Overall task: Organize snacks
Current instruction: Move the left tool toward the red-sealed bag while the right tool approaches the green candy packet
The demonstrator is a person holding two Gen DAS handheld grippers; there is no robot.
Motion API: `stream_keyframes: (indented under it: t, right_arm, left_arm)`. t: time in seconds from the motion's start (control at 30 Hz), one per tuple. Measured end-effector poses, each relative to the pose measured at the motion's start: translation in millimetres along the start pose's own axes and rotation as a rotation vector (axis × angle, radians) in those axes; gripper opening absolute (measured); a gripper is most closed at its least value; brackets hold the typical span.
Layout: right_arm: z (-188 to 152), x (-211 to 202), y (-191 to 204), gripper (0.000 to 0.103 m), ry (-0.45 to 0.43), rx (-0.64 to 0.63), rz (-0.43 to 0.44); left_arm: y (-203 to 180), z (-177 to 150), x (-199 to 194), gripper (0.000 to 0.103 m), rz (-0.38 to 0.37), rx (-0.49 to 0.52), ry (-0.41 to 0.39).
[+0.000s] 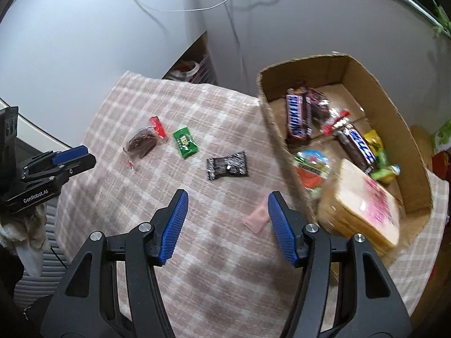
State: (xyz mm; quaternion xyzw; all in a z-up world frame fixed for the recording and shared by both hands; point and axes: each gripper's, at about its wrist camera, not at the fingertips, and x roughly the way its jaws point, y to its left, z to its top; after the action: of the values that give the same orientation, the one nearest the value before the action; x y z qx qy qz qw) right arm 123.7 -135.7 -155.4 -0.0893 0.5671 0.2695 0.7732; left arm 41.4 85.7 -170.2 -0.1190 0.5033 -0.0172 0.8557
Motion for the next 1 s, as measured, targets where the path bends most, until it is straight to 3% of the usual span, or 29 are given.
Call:
stream_keyframes:
  t: [1.0]
  right_arm:
    - [44, 79, 54, 0.062, 0.121, -0.201, -0.04]
  left_arm:
    - [5, 19, 50, 0.04, -0.012, 0.041, 0.05]
